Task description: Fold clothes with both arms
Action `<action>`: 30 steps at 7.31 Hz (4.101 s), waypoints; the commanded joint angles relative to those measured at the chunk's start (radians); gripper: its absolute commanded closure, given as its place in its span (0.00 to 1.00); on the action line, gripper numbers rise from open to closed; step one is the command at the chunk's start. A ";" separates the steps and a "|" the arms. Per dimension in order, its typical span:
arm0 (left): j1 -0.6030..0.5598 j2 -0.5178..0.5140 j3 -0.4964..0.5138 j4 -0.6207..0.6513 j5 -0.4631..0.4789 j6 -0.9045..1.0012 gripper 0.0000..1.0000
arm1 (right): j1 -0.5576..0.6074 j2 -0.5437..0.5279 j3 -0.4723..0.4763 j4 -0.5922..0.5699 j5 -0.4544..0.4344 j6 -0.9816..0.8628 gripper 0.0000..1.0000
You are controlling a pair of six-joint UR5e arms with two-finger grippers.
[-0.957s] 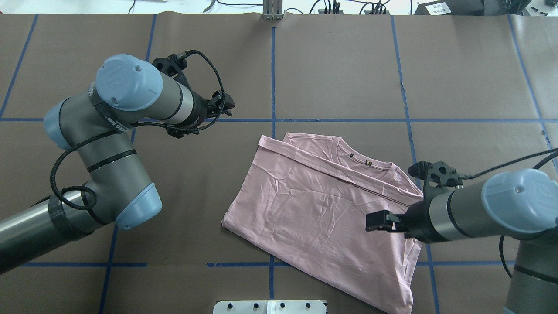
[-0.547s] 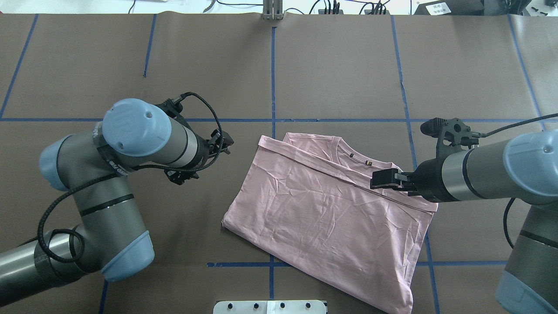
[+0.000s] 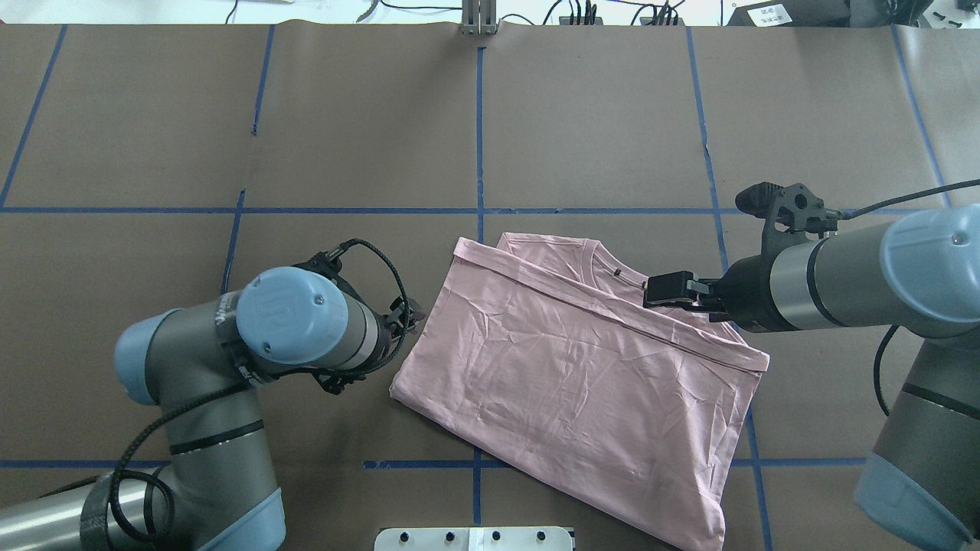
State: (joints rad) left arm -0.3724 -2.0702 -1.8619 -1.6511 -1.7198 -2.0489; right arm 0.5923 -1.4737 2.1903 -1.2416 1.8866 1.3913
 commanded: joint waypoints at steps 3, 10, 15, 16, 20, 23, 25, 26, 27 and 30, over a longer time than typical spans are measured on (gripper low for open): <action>0.049 -0.014 0.027 0.001 0.034 -0.053 0.03 | 0.040 0.029 -0.006 0.001 0.002 0.000 0.00; 0.055 -0.027 0.082 -0.006 0.034 -0.040 0.40 | 0.041 0.029 -0.006 0.001 0.006 0.011 0.00; 0.053 -0.034 0.070 -0.003 0.025 -0.024 1.00 | 0.040 0.026 -0.011 0.001 0.003 0.012 0.00; 0.038 -0.033 0.064 -0.003 0.026 0.028 1.00 | 0.041 0.024 -0.009 0.001 0.003 0.011 0.00; -0.124 -0.028 0.145 -0.009 0.028 0.186 1.00 | 0.041 0.020 -0.009 0.001 0.000 0.012 0.00; -0.264 -0.114 0.347 -0.128 0.034 0.297 1.00 | 0.043 0.021 -0.009 0.001 -0.001 0.012 0.00; -0.366 -0.218 0.525 -0.218 0.034 0.398 1.00 | 0.043 0.027 -0.009 0.001 -0.001 0.012 0.00; -0.396 -0.273 0.605 -0.275 0.035 0.436 1.00 | 0.043 0.029 -0.009 0.001 -0.001 0.012 0.00; -0.402 -0.330 0.701 -0.379 0.054 0.458 1.00 | 0.046 0.029 -0.009 0.001 -0.001 0.012 0.00; -0.401 -0.396 0.844 -0.620 0.141 0.484 1.00 | 0.057 0.027 -0.009 0.001 -0.010 0.012 0.00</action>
State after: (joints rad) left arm -0.7733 -2.4443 -1.0724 -2.1826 -1.6091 -1.5737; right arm 0.6462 -1.4459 2.1813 -1.2410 1.8831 1.4036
